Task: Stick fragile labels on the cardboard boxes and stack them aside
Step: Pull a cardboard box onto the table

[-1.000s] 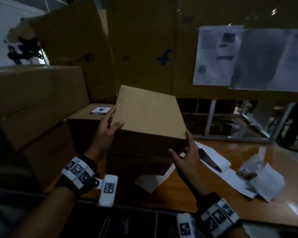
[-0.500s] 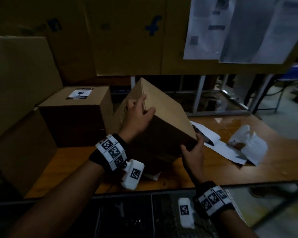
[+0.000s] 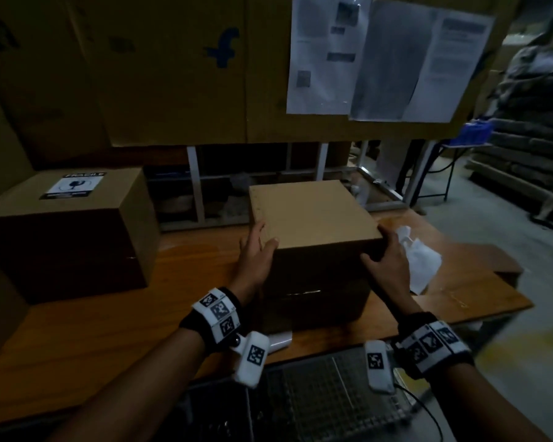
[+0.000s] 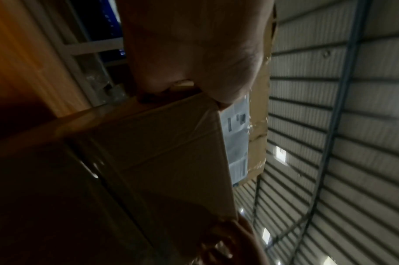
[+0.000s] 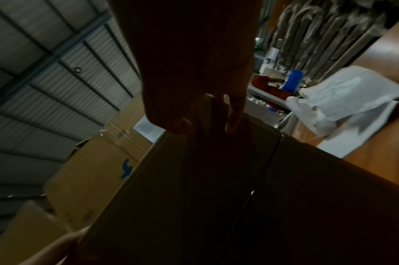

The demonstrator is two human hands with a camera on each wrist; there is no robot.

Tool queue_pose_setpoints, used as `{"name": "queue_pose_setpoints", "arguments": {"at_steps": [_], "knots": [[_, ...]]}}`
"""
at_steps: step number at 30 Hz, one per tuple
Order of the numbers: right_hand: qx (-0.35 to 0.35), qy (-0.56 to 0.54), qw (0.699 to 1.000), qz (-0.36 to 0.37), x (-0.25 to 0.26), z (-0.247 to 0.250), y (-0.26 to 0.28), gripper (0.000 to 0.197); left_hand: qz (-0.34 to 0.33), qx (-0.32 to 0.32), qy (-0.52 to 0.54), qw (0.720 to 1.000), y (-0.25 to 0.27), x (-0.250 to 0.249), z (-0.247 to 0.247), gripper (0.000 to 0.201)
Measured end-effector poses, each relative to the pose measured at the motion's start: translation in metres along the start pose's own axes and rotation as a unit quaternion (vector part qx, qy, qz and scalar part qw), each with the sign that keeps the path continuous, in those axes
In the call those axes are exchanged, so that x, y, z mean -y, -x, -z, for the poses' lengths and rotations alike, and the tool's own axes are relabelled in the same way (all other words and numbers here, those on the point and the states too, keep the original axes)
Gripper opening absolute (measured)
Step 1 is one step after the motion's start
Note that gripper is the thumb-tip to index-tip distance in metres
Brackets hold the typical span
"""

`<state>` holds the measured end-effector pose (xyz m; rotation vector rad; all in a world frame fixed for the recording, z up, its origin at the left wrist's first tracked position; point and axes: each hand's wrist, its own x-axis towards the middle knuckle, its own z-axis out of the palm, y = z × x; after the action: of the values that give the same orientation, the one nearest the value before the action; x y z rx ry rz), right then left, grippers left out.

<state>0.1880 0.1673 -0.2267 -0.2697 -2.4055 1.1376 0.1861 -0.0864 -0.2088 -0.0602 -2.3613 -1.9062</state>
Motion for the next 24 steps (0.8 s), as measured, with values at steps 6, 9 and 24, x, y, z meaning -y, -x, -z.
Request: {"name": "queue_pose_setpoints", "arguments": {"at_steps": [6,9,24], "knots": [[0.001,-0.056,0.992,0.11,0.023,0.011,-0.006,0.069,-0.022,-0.083,0.053,0.995,-0.003,-0.045,0.023,0.044],[0.047,-0.103,0.984,0.14,0.037,-0.015,0.004,0.069,-0.037,-0.156,0.009,0.987,0.0,-0.069,0.057,0.041],[0.185,-0.145,0.959,0.161,0.023,-0.058,0.024,0.063,0.018,-0.24,-0.032,0.97,0.045,-0.025,0.074,0.036]]}}
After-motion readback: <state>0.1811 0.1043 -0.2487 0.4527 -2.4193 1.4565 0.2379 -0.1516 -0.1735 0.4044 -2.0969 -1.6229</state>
